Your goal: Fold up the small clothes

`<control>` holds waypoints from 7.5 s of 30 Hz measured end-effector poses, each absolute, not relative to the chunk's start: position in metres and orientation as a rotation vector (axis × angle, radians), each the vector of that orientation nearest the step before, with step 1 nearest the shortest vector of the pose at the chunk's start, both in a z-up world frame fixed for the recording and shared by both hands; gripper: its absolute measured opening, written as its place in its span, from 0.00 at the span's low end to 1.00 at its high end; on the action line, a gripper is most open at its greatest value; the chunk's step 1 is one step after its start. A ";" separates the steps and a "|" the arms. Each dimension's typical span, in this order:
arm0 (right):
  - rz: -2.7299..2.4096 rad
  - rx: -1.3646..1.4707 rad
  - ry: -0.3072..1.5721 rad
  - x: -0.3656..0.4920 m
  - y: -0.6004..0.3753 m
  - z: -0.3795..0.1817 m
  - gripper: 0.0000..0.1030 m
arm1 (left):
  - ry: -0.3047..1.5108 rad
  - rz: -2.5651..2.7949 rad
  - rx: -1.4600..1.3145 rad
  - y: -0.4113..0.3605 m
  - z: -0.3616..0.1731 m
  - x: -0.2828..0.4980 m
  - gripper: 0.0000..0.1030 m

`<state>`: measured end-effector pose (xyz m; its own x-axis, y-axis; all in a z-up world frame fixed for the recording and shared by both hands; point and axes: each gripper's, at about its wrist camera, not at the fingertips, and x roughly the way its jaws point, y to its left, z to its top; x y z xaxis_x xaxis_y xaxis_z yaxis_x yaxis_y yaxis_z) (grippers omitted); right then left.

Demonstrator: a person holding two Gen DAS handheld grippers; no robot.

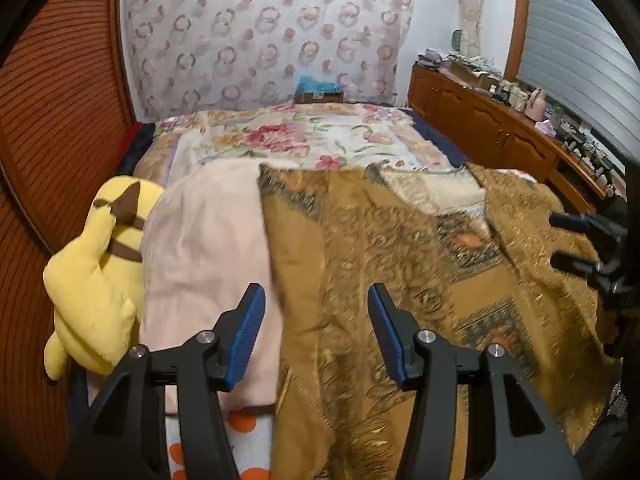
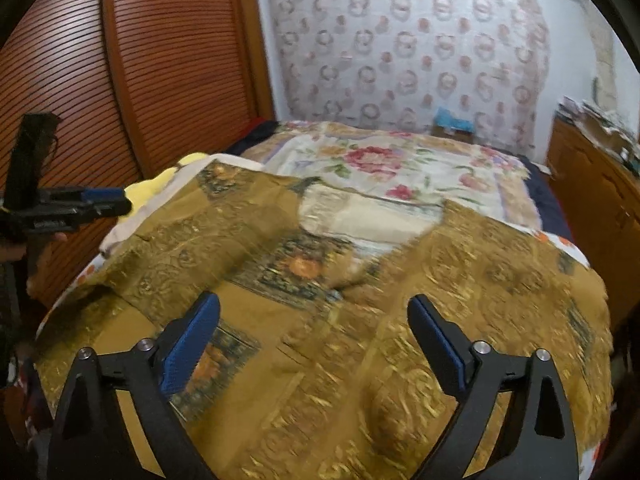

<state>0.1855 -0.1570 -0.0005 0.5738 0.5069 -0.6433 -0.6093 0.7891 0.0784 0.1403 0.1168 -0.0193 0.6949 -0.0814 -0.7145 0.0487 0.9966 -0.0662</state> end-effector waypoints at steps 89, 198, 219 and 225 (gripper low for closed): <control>0.581 -0.130 0.842 0.218 -0.287 -0.023 0.02 | 0.898 -0.315 0.137 -0.022 -0.069 0.171 0.90; 0.612 -0.285 0.684 0.278 -0.224 0.015 0.44 | 0.739 -0.155 -0.034 0.050 -0.029 0.141 0.90; 0.350 -0.241 0.848 0.343 -0.319 -0.051 0.52 | 0.823 -0.014 -0.110 0.146 -0.034 0.235 0.61; 0.353 -0.219 0.863 0.346 -0.323 -0.052 0.56 | 0.856 -0.032 -0.096 0.144 -0.040 0.257 0.48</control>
